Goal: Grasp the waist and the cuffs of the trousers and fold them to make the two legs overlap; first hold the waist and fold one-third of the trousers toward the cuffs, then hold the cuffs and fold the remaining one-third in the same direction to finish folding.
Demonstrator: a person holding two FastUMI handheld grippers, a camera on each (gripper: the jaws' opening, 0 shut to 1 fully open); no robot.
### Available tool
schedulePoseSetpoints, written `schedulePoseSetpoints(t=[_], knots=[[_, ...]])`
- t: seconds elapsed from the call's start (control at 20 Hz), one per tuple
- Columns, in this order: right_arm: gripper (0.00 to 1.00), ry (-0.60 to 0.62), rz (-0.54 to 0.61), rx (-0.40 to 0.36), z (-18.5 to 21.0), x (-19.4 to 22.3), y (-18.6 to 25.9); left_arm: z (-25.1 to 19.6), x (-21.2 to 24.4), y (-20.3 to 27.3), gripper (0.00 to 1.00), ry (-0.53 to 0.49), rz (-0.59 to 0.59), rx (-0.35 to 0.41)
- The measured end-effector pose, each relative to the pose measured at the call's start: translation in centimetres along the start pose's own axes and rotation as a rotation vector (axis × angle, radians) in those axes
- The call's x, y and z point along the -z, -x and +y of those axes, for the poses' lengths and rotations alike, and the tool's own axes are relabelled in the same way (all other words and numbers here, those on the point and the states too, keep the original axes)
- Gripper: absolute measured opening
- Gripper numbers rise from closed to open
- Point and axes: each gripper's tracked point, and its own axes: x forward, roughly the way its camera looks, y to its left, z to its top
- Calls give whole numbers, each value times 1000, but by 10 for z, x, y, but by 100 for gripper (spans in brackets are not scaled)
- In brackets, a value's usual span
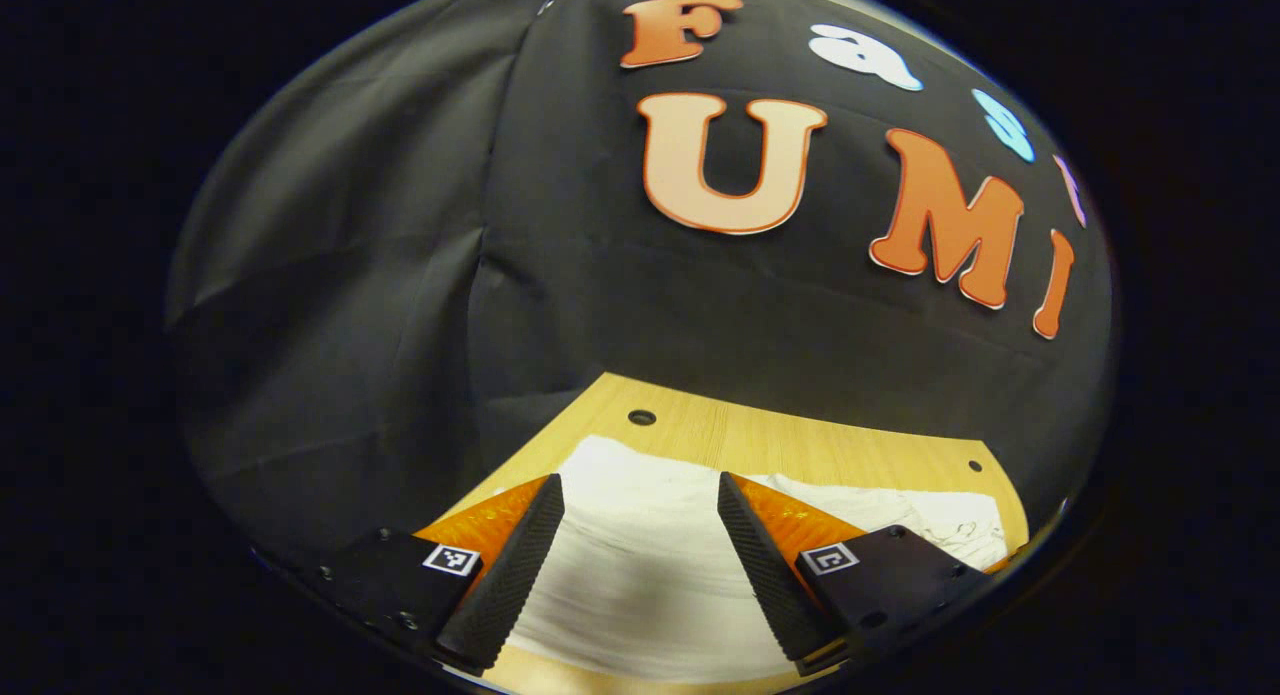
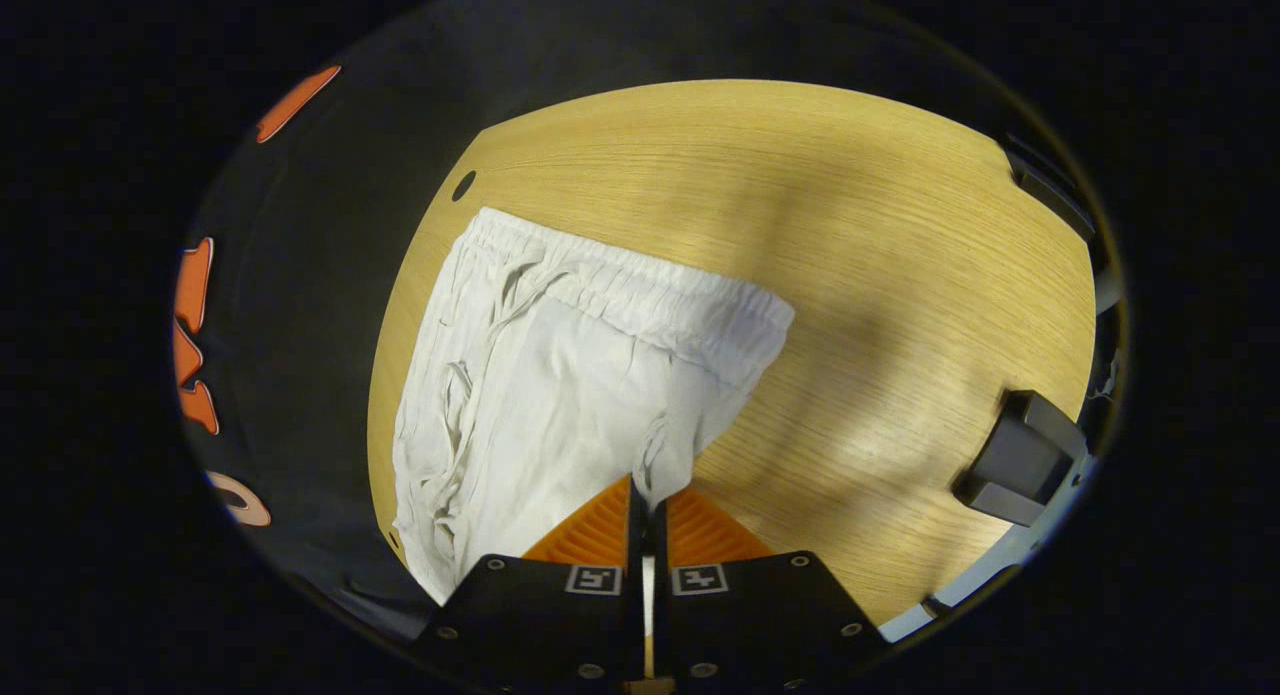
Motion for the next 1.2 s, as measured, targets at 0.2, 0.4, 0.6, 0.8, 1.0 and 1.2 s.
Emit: schedulePoseSetpoints(t=[0.2,0.4,0.6,0.8,1.0,1.2], knots=[[1,7,18,-10,1,1,0,16,52,0,98,320,155,1],[1,19,42,-15,1,4,0,40,110,1,100,721,297,-56],[1,41,71,-17,2,7,0,65,143,19,99,891,422,-159],[1,61,86,-6,0,7,2,69,149,27,99,988,444,-210],[1,69,99,-6,0,7,2,75,153,27,100,1043,450,-243],[2,65,104,-3,-1,7,3,78,164,15,99,1042,467,-264]])
